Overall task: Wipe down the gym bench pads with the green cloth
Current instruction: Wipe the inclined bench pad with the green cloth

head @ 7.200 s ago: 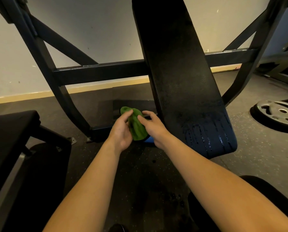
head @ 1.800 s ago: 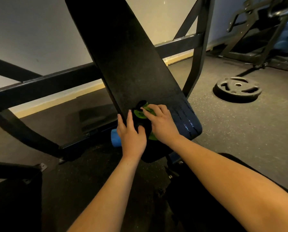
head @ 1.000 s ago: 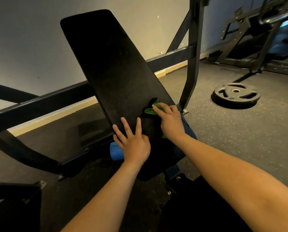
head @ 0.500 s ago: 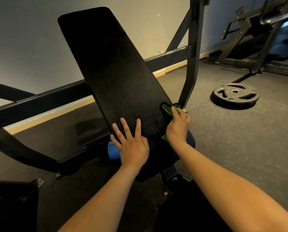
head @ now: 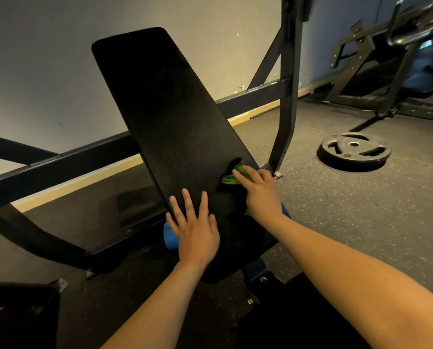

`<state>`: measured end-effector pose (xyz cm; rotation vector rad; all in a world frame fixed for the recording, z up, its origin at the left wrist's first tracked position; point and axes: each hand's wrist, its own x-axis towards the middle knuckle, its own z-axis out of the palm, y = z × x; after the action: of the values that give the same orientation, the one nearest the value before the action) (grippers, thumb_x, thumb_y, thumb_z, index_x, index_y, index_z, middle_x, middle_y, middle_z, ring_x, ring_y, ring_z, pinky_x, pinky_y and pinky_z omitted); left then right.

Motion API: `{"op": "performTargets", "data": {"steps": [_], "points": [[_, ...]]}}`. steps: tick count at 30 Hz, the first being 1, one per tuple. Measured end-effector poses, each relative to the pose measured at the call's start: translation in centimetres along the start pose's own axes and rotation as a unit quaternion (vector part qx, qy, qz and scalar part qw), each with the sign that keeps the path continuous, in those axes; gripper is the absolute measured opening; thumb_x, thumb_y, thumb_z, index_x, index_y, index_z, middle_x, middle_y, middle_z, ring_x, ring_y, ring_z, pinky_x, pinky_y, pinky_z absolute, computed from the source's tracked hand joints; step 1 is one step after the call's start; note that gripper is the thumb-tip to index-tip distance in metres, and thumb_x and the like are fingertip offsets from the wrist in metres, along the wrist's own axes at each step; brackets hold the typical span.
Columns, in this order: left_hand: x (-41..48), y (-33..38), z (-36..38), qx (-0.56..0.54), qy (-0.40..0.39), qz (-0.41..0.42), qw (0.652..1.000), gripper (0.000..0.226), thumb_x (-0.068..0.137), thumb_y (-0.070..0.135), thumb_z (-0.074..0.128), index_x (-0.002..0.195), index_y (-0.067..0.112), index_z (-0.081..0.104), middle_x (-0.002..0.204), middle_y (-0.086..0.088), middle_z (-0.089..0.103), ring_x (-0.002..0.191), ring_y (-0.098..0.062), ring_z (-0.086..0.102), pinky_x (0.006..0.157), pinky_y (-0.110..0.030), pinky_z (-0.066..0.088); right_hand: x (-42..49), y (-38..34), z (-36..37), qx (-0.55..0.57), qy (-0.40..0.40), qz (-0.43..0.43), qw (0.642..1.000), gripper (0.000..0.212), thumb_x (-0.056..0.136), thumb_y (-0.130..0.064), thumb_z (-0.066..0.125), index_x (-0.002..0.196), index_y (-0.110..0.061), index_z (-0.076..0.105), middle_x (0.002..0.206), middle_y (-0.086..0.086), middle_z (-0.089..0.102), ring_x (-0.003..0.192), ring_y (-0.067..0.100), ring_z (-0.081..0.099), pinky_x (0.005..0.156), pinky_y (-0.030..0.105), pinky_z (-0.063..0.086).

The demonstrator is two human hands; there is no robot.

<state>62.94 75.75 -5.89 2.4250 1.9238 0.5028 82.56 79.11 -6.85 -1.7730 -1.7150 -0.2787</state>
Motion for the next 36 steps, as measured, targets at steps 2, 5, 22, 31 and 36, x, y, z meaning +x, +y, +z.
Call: {"op": "performTargets", "data": {"steps": [2, 5, 22, 31, 36], "points": [[-0.1, 0.0, 0.0, -0.005, -0.001, -0.004, 1.000, 0.063, 0.107, 0.041, 0.028, 0.159, 0.035, -0.008, 0.161, -0.005, -0.033, 0.144, -0.034, -0.038, 0.121, -0.059, -0.009, -0.1, 0.4, 0.2, 0.020, 0.016, 0.086, 0.996, 0.067, 0.091, -0.004, 0.048, 0.150, -0.034, 0.038, 0.156, -0.003, 0.036, 0.126, 0.028, 0.033, 0.102, 0.043, 0.039], [0.1, 0.0, 0.0, -0.014, 0.008, -0.012, 1.000, 0.064, 0.106, 0.042, 0.031, 0.160, 0.036, -0.005, 0.163, -0.003, -0.029, 0.145, -0.032, -0.036, 0.121, -0.056, -0.012, -0.8, -2.1, 0.6, 0.050, 0.036, 0.165, 0.984, 0.066, 0.092, -0.004, 0.050, 0.152, -0.026, 0.035, 0.157, 0.001, 0.035, 0.133, 0.029, 0.031, 0.111, 0.044, 0.033], [-1.3, 1.0, 0.1, -0.172, -0.003, -0.099, 0.980, 0.073, 0.105, 0.029, 0.047, 0.161, 0.034, 0.001, 0.157, -0.003, -0.042, 0.146, -0.023, -0.036, 0.124, -0.048, -0.006, -3.4, 1.9, -0.1, 0.122, -0.012, -0.022, 0.992, 0.068, 0.085, 0.016, 0.049, 0.144, -0.016, 0.050, 0.155, 0.002, 0.039, 0.151, 0.023, 0.017, 0.123, 0.044, 0.019], [-1.9, -0.5, -0.9, -0.260, -0.036, -0.065, 0.963, 0.079, 0.101, 0.012, 0.052, 0.160, 0.032, 0.004, 0.156, 0.006, -0.042, 0.140, -0.011, -0.040, 0.122, -0.040, -0.010, -4.0, -4.1, 0.0, 0.214, 0.040, 0.186, 0.958, 0.064, 0.088, 0.014, 0.043, 0.145, -0.015, 0.049, 0.156, 0.001, 0.037, 0.149, 0.016, 0.022, 0.123, 0.039, 0.018], [-2.0, -1.2, -1.4, -0.333, -0.041, -0.052, 0.941, 0.084, 0.100, 0.002, 0.044, 0.159, 0.032, -0.008, 0.158, 0.009, -0.038, 0.138, -0.004, -0.037, 0.123, -0.037, -0.012, -5.4, -9.6, 0.2, 0.232, -0.010, 0.046, 0.972, 0.051, 0.093, 0.005, 0.046, 0.140, -0.012, 0.054, 0.150, 0.005, 0.046, 0.145, 0.016, 0.033, 0.123, 0.030, 0.017]]}}
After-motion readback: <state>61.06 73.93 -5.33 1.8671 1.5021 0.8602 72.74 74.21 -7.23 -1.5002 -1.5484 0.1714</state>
